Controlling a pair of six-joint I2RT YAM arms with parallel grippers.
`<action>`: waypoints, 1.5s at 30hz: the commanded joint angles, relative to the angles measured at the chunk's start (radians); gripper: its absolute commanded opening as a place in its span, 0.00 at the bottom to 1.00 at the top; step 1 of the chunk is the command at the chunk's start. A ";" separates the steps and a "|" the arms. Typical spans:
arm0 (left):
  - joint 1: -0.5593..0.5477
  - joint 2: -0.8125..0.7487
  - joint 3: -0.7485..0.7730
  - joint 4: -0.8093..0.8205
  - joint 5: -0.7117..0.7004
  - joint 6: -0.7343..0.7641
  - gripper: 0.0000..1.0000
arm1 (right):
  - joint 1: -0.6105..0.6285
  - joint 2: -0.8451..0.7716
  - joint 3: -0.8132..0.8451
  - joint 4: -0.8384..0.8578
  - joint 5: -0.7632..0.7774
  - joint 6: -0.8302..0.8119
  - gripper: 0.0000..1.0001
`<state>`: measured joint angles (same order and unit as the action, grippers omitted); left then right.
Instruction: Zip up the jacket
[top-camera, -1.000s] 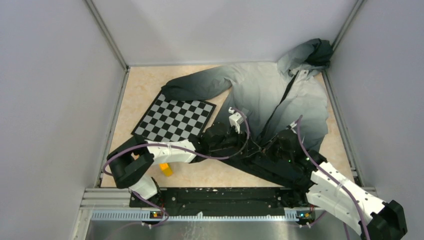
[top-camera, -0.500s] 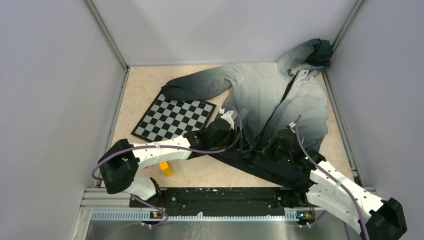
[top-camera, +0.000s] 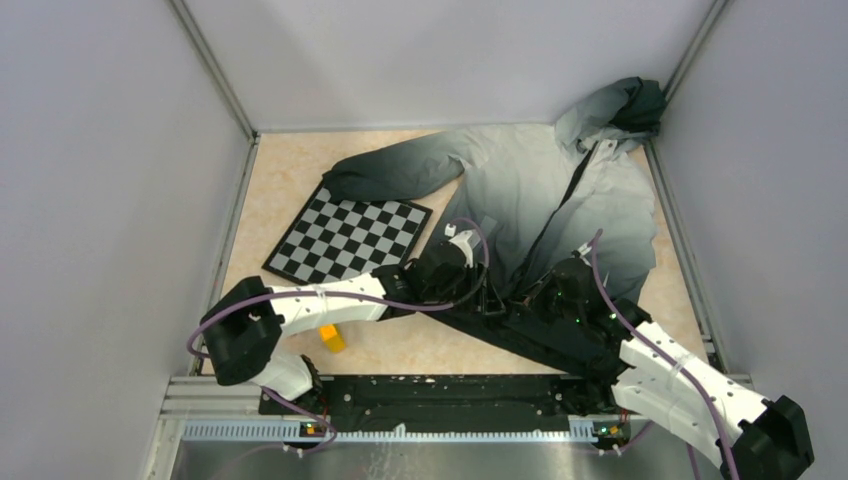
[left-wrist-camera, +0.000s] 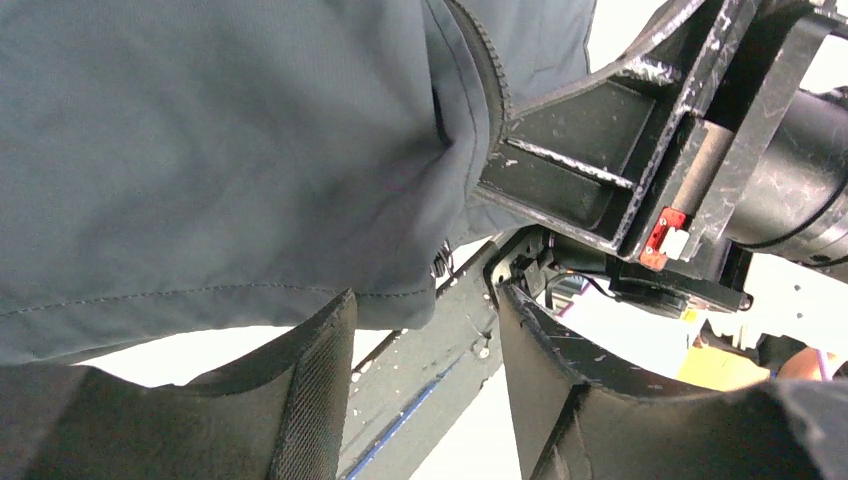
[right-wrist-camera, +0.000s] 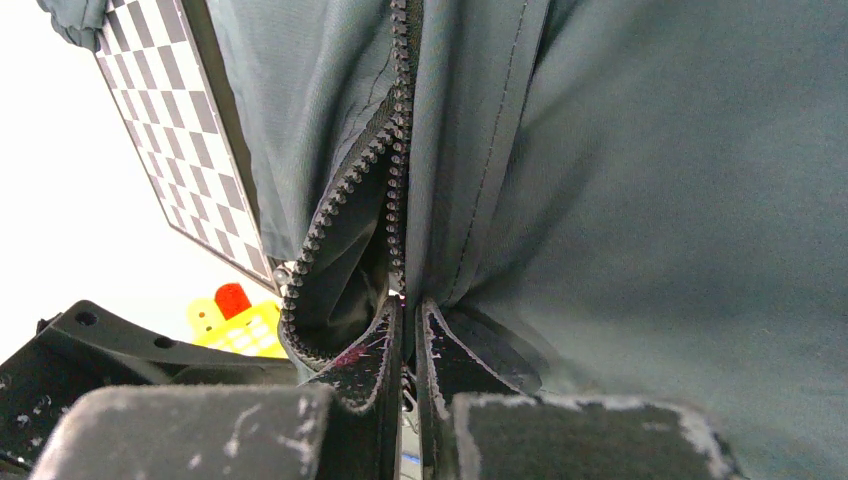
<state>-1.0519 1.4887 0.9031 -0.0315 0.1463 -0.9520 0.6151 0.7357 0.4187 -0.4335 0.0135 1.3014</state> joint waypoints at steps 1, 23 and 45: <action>-0.013 0.017 0.043 0.014 0.029 0.008 0.57 | 0.005 -0.007 0.012 0.055 0.002 -0.004 0.00; -0.019 0.044 0.005 0.133 0.065 0.064 0.24 | 0.005 0.003 0.002 0.074 -0.009 0.016 0.00; -0.038 0.089 0.017 0.059 0.202 0.259 0.00 | 0.004 -0.039 -0.016 0.154 -0.008 0.156 0.00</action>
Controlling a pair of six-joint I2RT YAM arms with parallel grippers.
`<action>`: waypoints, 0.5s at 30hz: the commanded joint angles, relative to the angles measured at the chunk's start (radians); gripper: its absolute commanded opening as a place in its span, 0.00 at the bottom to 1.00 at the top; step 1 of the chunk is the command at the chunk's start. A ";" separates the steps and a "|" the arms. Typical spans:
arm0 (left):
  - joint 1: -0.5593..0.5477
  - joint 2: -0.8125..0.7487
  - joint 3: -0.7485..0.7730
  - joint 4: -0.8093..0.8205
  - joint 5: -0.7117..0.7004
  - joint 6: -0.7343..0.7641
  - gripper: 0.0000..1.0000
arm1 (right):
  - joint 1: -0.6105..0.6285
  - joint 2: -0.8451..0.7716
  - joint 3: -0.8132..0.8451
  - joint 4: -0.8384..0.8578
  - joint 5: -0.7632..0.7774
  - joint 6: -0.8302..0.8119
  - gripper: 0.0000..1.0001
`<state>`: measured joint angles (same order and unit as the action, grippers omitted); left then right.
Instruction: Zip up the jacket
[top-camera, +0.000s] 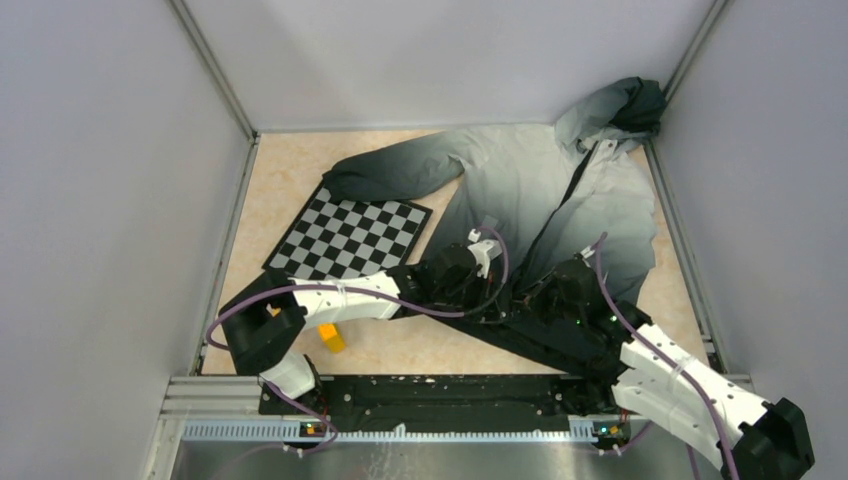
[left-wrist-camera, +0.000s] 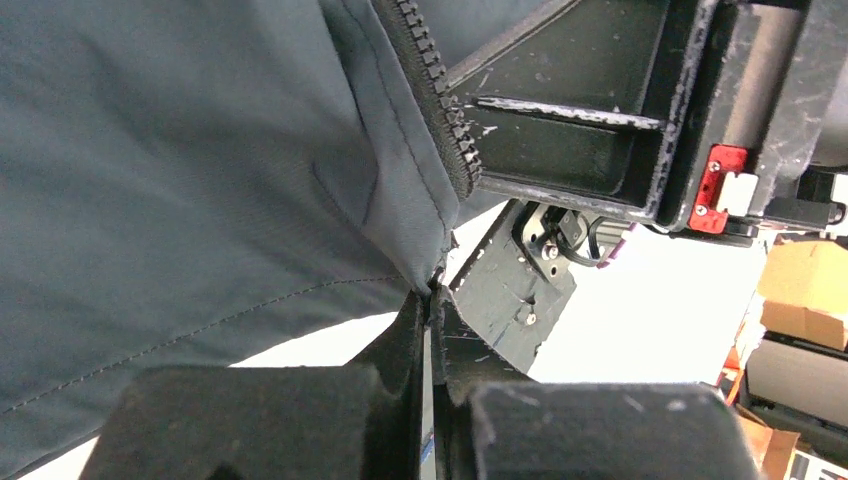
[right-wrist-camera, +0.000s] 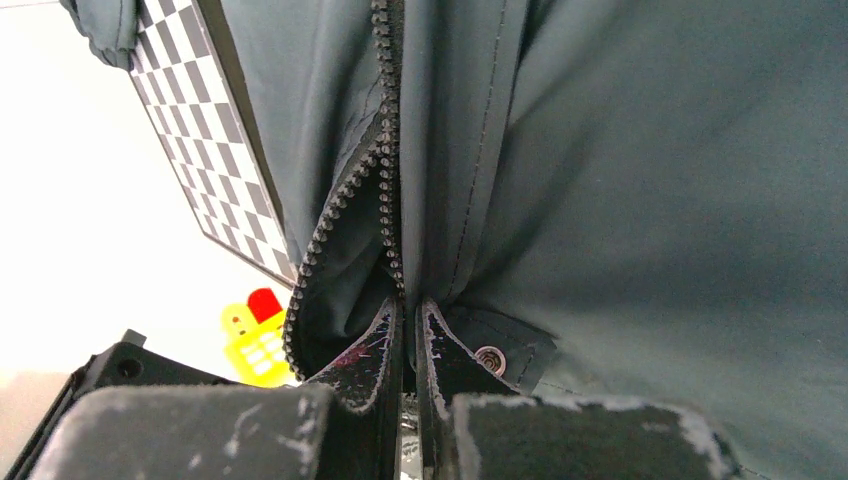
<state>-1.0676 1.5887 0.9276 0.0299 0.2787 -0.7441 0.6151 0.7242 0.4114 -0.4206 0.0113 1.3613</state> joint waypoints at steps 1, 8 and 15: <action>-0.025 -0.008 -0.007 0.000 0.081 0.057 0.00 | 0.004 -0.027 -0.011 0.150 -0.004 0.106 0.00; -0.037 -0.006 -0.016 -0.026 0.105 0.085 0.00 | -0.047 -0.055 -0.027 0.178 -0.033 0.146 0.00; -0.037 -0.011 -0.054 -0.059 0.130 0.098 0.00 | -0.129 -0.124 -0.059 0.203 -0.074 0.206 0.00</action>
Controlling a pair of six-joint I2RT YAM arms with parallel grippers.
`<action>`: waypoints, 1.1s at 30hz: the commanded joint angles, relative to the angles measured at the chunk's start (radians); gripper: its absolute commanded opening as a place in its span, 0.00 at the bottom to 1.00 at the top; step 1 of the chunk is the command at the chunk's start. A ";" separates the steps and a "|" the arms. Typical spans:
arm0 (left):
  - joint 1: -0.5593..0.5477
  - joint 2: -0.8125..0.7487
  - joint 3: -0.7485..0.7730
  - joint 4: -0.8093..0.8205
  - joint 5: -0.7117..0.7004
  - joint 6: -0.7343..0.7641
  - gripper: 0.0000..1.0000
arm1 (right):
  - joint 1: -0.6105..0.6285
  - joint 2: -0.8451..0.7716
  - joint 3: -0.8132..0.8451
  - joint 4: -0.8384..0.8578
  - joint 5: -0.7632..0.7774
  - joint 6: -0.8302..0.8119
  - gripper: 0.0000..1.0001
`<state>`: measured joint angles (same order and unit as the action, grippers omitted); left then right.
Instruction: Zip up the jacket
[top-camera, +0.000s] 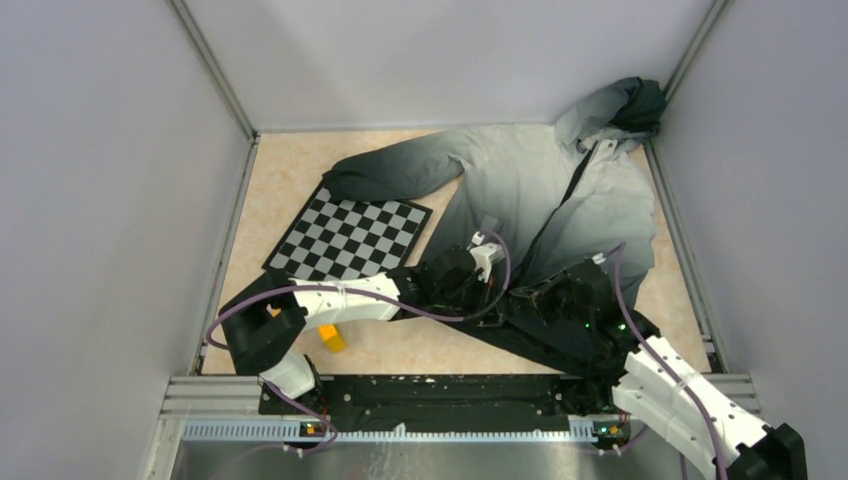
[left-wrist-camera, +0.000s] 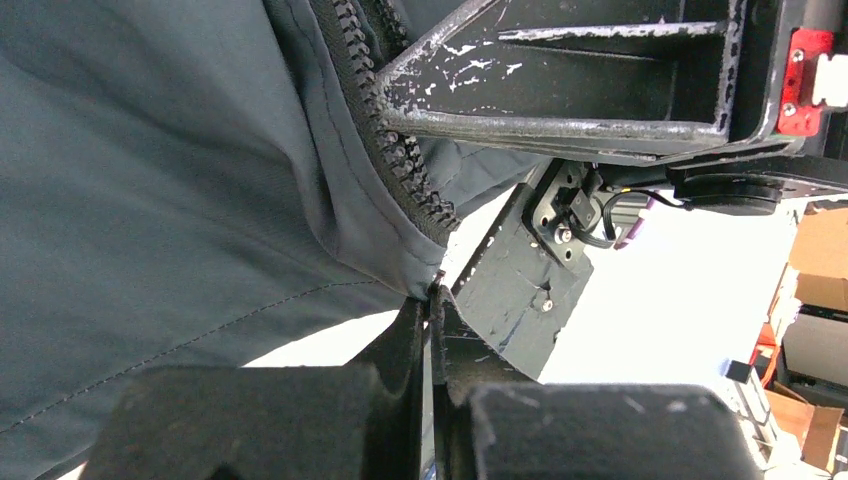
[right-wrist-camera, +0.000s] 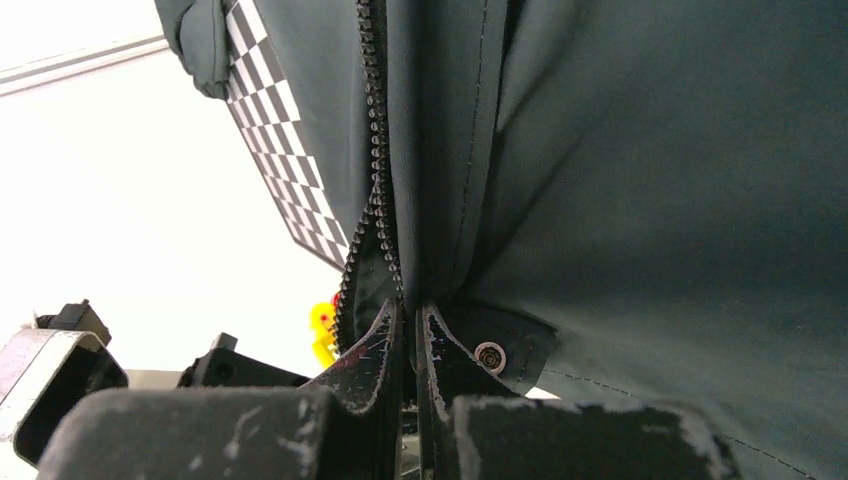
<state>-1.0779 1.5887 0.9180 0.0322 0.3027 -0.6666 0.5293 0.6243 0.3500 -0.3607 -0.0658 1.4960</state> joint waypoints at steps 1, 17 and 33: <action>-0.027 -0.016 -0.052 -0.062 0.107 0.021 0.00 | -0.047 -0.021 0.004 0.138 -0.003 0.071 0.00; 0.077 -0.110 -0.111 0.143 0.142 -0.036 0.30 | -0.048 0.006 -0.047 0.151 -0.148 -0.396 0.00; 0.079 -0.033 -0.159 0.317 0.192 -0.090 0.57 | -0.049 0.042 -0.002 0.179 -0.150 -0.471 0.00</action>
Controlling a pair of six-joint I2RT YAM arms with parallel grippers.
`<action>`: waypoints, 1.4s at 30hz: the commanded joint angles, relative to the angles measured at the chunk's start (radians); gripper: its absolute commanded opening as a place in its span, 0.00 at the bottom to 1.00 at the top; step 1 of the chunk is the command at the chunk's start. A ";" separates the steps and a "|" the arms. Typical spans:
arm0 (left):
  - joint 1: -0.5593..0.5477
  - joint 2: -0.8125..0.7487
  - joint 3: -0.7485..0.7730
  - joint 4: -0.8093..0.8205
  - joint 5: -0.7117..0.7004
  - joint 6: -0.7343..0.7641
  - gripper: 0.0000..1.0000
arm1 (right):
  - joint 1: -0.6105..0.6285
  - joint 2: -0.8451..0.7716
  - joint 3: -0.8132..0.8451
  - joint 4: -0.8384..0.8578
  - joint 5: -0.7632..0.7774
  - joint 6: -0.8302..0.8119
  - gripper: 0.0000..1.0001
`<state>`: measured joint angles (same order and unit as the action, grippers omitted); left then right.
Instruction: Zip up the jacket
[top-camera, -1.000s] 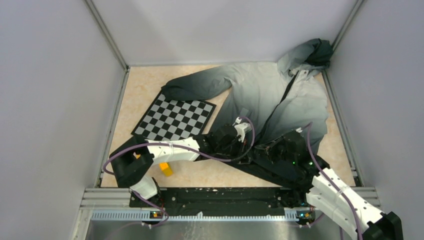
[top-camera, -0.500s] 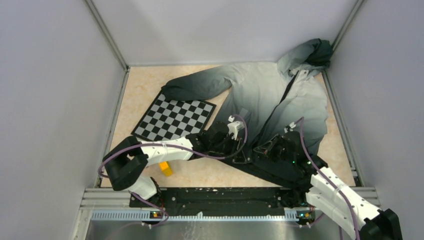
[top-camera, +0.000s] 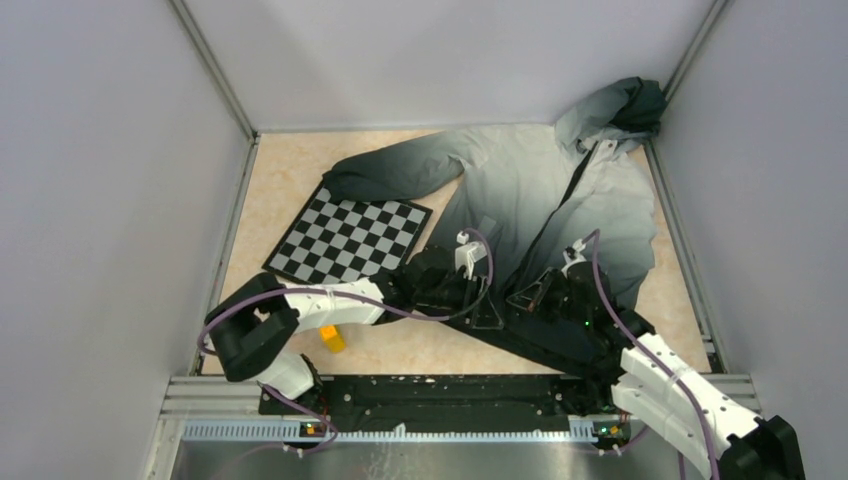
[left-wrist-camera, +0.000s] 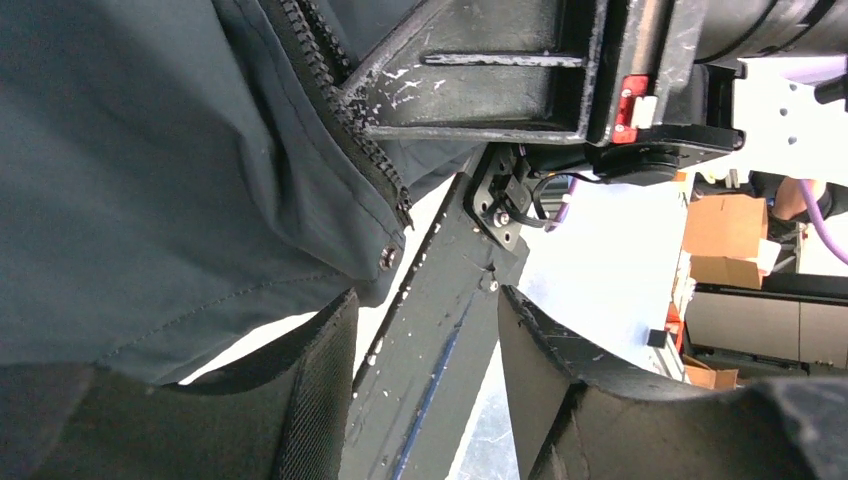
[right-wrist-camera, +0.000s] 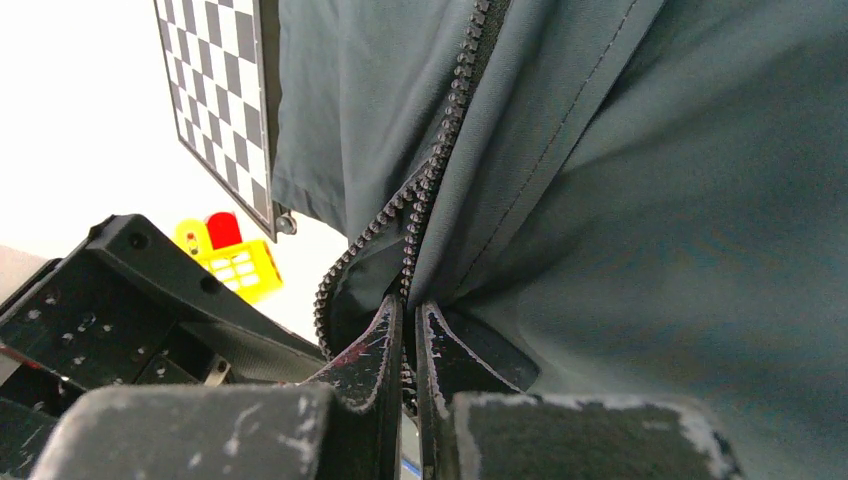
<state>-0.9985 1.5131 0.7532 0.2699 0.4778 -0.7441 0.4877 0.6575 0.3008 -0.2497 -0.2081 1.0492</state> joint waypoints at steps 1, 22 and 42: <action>0.000 0.053 0.010 0.079 0.016 -0.009 0.56 | -0.008 0.011 0.048 0.068 -0.009 -0.023 0.00; 0.003 0.163 0.064 0.088 -0.002 0.013 0.33 | -0.007 0.023 0.054 0.066 0.015 -0.024 0.00; 0.158 0.222 0.082 -0.021 0.450 0.202 0.00 | -0.006 0.246 0.517 -0.279 0.012 -0.756 0.86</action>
<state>-0.8494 1.7218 0.8177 0.2298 0.7952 -0.5766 0.4877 0.8749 0.6464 -0.4011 -0.1925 0.5678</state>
